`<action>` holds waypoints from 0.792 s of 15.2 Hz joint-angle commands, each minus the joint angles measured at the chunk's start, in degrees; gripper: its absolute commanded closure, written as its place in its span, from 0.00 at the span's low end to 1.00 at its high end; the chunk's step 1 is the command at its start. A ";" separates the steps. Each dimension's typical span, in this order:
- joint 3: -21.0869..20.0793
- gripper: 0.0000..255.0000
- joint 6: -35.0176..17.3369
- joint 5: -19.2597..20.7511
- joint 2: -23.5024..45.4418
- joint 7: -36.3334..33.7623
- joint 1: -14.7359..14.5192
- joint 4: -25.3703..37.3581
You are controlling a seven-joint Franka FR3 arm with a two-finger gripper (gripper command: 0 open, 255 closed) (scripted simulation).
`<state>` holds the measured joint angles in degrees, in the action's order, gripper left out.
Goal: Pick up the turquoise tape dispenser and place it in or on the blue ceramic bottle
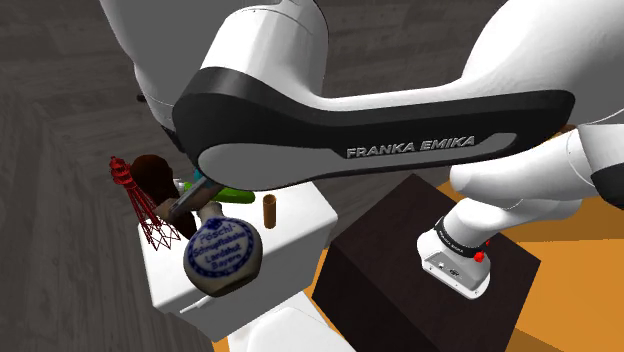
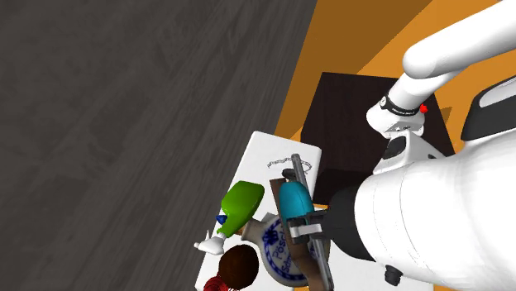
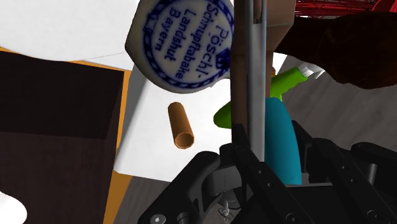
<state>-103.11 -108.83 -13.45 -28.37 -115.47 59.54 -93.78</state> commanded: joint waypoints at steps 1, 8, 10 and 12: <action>-1.07 1.00 -0.59 -0.78 -0.90 -0.32 0.71 -0.02; -2.31 1.00 -5.39 -2.02 -2.02 -0.29 0.60 -4.44; -2.80 1.00 -6.72 -2.46 -2.42 -0.24 0.73 -5.56; -3.34 1.00 -8.03 -2.92 -2.84 -0.18 0.93 -6.62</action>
<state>-106.29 -116.21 -16.20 -31.08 -115.69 60.45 -99.84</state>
